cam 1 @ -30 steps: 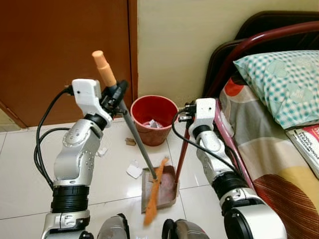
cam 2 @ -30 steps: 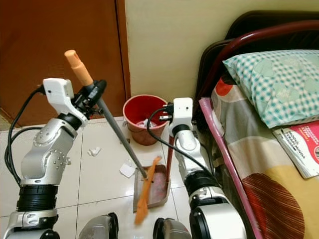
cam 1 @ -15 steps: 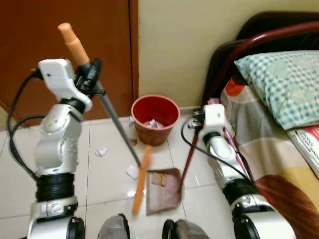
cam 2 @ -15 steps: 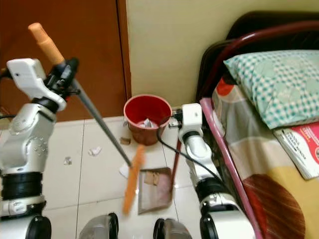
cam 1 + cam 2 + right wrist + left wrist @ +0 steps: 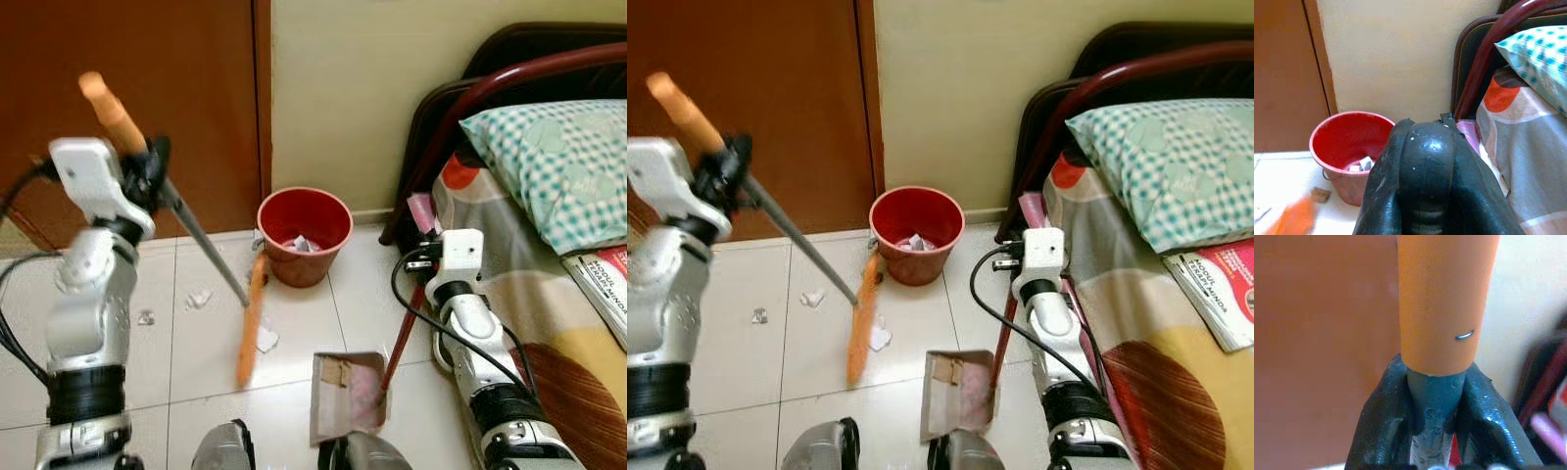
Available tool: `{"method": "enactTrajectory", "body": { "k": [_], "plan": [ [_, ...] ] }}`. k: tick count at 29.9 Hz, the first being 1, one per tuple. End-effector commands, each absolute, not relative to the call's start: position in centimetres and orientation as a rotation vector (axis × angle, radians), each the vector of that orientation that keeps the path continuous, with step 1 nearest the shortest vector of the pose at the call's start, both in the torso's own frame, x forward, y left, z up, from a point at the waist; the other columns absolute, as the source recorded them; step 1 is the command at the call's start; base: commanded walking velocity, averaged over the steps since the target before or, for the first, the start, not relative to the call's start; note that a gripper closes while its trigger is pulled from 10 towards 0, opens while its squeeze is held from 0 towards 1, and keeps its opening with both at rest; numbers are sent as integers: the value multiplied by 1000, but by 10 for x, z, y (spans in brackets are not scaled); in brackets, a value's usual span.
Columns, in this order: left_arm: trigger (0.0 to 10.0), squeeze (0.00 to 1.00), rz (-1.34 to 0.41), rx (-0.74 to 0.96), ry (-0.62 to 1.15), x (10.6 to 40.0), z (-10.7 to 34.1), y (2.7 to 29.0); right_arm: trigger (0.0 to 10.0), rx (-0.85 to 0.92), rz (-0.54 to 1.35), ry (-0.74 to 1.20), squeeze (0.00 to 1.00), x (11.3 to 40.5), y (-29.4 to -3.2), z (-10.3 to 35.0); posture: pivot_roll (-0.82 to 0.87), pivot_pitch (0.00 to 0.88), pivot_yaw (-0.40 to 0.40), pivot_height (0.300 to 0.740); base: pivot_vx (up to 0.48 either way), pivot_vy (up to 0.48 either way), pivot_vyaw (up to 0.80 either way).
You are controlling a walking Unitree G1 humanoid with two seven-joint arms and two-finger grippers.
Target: Sweep floor
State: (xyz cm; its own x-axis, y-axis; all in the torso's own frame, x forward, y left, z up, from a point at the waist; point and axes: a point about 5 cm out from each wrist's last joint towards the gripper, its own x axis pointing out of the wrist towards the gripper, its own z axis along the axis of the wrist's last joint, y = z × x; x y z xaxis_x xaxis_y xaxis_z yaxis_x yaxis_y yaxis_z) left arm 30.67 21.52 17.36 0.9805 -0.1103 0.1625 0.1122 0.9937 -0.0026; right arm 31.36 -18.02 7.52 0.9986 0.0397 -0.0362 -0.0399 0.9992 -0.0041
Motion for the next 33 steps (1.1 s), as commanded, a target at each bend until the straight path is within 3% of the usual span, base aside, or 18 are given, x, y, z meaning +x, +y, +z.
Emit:
{"method": "enactTrajectory", "body": {
  "k": [1,8,20,33],
  "plan": [
    [10000,0,-119,80,-197,299,175,211,10000,46,35,-6,0,312,-182,83,73,85,-62,740,0,0,0],
    [10000,0,-122,237,-177,286,150,205,10000,66,55,-23,0,307,-180,86,66,71,-60,740,0,0,0],
    [10000,0,-82,205,-27,267,91,195,10000,99,9,-8,0,293,-183,79,48,23,-29,740,0,0,0],
    [10000,0,-59,175,-26,264,85,192,10000,78,16,22,0,284,-185,76,61,28,-46,740,0,0,130]
  ]
}}
